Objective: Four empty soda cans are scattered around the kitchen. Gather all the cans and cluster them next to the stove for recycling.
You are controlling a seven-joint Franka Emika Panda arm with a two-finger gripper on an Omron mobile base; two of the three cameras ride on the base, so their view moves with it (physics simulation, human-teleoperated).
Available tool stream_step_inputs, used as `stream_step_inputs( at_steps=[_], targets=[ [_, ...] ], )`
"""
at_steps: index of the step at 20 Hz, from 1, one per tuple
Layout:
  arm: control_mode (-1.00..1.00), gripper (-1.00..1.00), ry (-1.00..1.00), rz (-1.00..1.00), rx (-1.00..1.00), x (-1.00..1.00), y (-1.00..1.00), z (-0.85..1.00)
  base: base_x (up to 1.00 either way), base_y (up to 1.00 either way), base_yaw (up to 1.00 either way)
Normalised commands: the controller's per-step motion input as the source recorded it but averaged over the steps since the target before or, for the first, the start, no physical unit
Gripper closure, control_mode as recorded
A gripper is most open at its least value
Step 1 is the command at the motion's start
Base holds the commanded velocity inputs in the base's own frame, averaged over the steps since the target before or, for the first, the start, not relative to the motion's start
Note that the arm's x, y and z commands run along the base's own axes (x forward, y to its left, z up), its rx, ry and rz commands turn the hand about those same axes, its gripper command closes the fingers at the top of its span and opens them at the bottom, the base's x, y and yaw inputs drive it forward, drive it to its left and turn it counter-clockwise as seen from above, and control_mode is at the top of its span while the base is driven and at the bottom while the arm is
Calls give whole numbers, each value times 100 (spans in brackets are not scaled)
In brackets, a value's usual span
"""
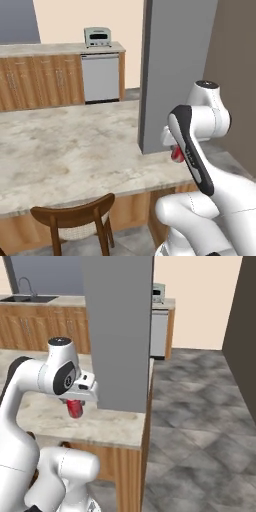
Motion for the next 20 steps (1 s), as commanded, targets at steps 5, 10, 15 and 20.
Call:
stream_step_inputs(
  at_steps=[5,10,15,20],
  targets=[
    [100,100,0,0,0,0,0,0,-70,47,36],
    [100,100,0,0,0,0,0,0,-14,-18,1],
    [100,100,0,0,0,0,0,0,-55,2,30],
    [100,100,0,0,0,0,0,0,-100,-1,18]
  ],
)
